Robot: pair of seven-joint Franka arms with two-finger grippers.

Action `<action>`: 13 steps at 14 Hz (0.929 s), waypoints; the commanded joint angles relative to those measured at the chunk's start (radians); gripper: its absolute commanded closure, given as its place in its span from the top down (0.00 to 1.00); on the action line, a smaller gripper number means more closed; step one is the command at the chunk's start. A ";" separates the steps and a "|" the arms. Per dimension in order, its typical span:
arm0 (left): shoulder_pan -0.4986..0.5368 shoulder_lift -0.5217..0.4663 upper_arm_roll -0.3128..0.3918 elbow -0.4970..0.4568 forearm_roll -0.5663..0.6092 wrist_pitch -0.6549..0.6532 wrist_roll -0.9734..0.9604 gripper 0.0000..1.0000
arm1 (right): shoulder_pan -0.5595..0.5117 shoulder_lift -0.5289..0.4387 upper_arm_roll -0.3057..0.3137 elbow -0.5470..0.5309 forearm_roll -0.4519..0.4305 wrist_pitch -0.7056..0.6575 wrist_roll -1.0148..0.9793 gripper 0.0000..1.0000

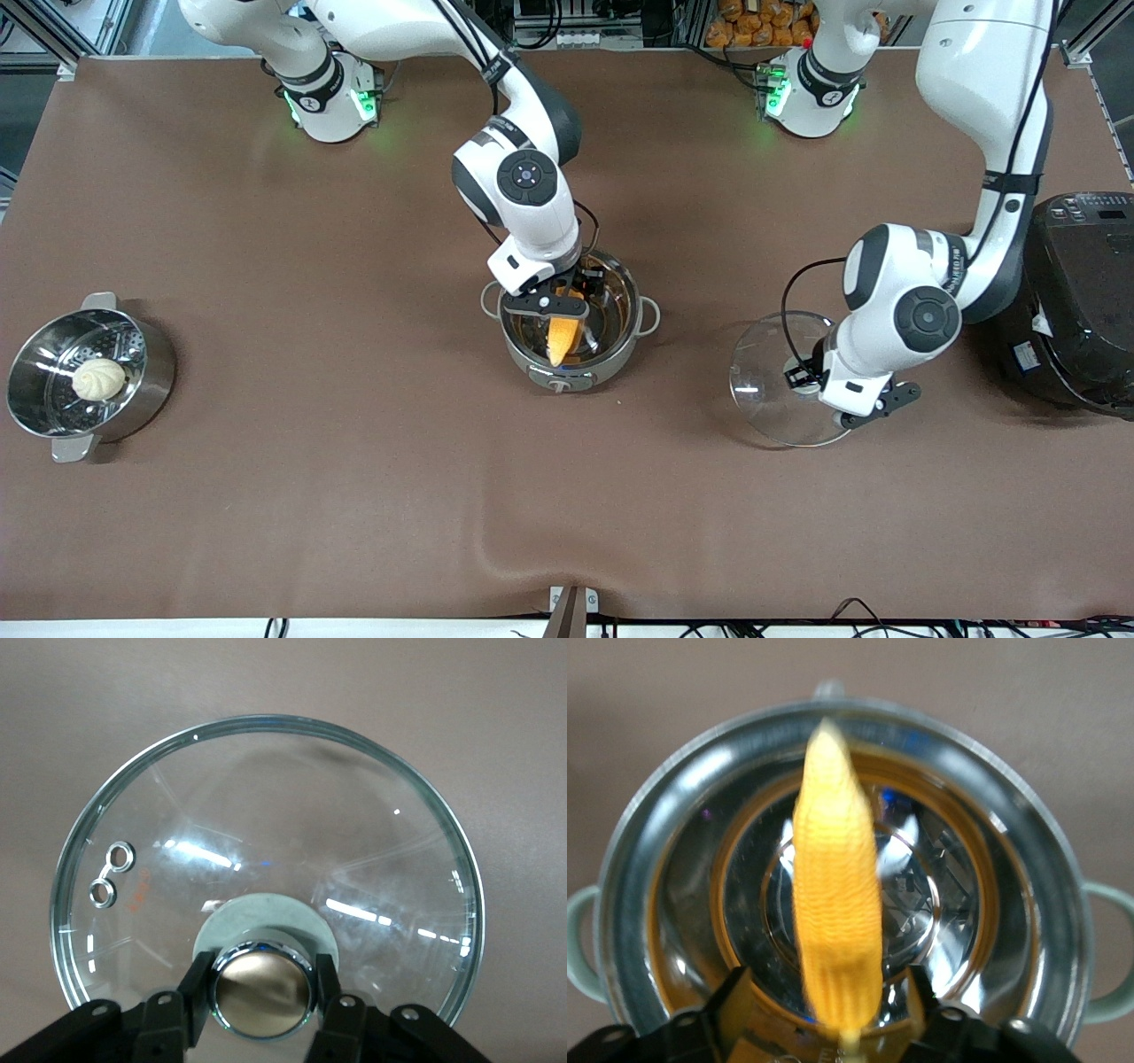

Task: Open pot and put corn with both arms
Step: 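Drop the corn into the pot while the left gripper sets the lid down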

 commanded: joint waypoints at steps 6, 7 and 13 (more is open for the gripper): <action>-0.026 0.025 -0.006 -0.080 0.026 0.146 -0.013 0.02 | -0.310 -0.232 0.009 0.000 0.000 -0.279 -0.148 1.00; -0.026 0.029 -0.006 -0.081 0.026 0.149 -0.013 0.09 | -0.363 -0.257 0.010 0.003 -0.003 -0.300 -0.172 1.00; -0.031 -0.026 -0.004 -0.080 0.027 0.087 -0.022 1.00 | -0.627 -0.401 -0.002 0.006 -0.069 -0.497 -0.716 1.00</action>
